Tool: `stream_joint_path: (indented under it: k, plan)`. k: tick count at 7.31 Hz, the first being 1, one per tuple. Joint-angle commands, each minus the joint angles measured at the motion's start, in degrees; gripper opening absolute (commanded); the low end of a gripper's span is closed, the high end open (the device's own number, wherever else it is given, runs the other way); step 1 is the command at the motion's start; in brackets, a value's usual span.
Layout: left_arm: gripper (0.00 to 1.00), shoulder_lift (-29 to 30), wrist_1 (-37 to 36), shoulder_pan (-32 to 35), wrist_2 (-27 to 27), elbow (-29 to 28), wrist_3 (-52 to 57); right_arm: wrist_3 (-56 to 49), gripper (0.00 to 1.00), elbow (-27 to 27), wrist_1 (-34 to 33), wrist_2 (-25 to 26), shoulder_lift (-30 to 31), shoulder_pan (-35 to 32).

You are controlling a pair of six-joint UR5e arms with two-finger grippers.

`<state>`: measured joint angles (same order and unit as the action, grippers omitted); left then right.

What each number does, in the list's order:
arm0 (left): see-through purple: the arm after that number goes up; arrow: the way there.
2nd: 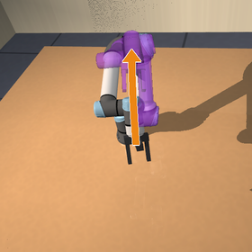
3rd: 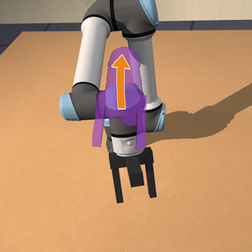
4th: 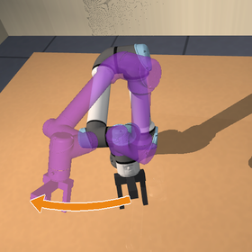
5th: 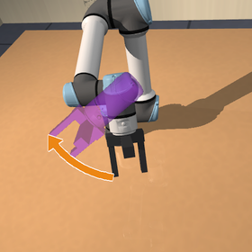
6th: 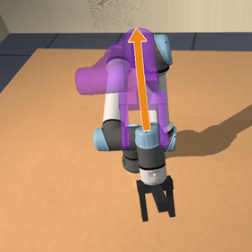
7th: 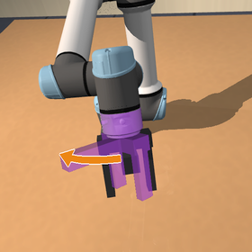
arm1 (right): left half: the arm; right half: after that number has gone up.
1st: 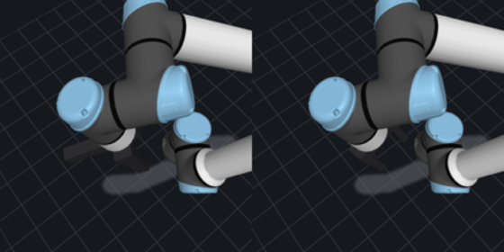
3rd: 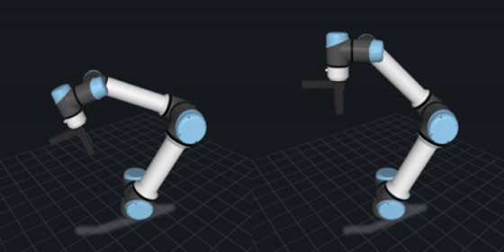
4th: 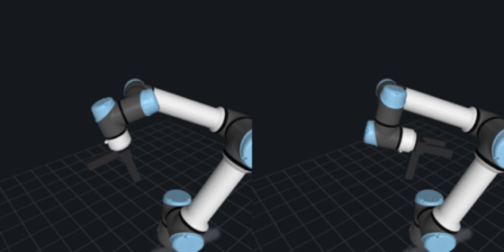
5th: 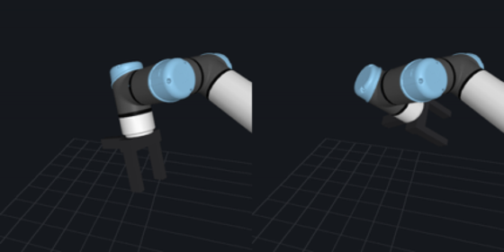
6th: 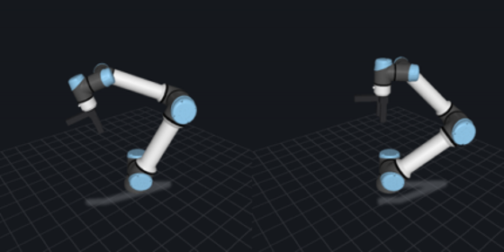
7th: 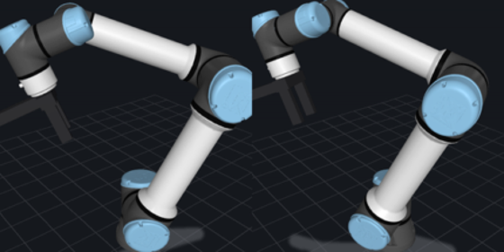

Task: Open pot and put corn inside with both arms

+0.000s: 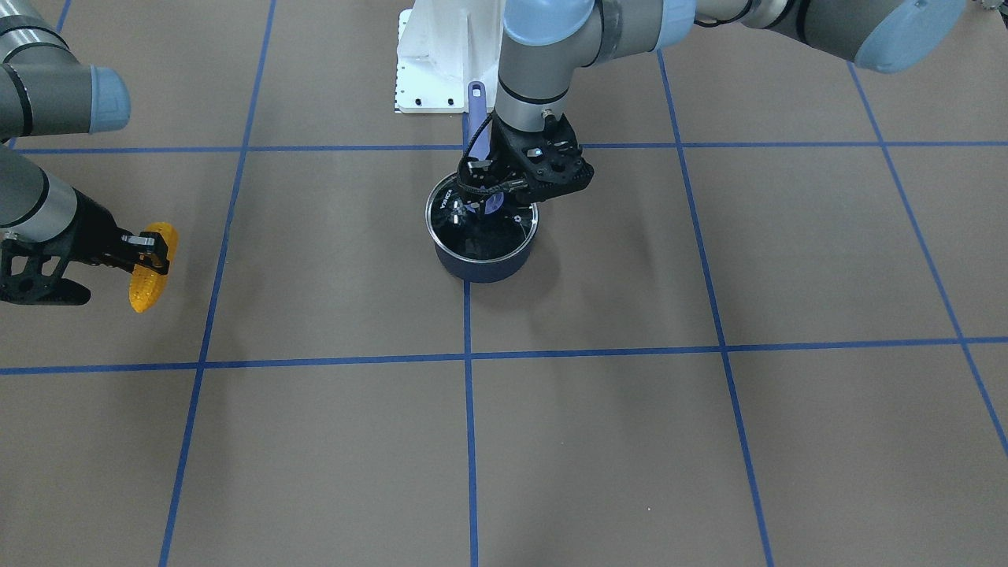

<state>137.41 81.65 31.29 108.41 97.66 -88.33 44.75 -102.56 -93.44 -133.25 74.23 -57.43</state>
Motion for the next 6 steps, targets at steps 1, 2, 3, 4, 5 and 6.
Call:
stream_joint_path:
  k: [1, 2, 3, 4, 5, 6]
  plan:
    - [0.98, 0.32, 0.09, -1.84, -1.61, -1.41, -0.26, -0.02, 0.1, -0.1, -1.48, -0.77, -1.63, -0.75]
    - [0.98, 0.41, 0.09, -2.55, -1.89, -2.11, -0.26, -0.02, 0.1, -0.01, -1.48, -1.21, -1.9, -1.02]
    - [0.98, 0.41, 0.09, -3.42, -1.89, -2.12, -0.35, -0.02, 0.1, -0.01, -1.48, -1.31, -1.99, -1.11]
    - [0.98, 0.41, 0.09, -3.78, -1.98, -2.12, -0.35, -0.02, 0.1, -0.01, -1.48, -1.31, -2.07, -1.2]
    - [0.98, 0.41, 0.09, -4.31, -1.98, -2.12, -0.44, -0.02, 0.1, -0.01, -1.48, -1.39, -2.07, -1.28]
    - [0.93, 0.41, 0.27, -4.31, -1.89, -2.12, -0.35, -0.02, 0.1, -0.01, -1.48, -1.83, -2.07, -1.37]
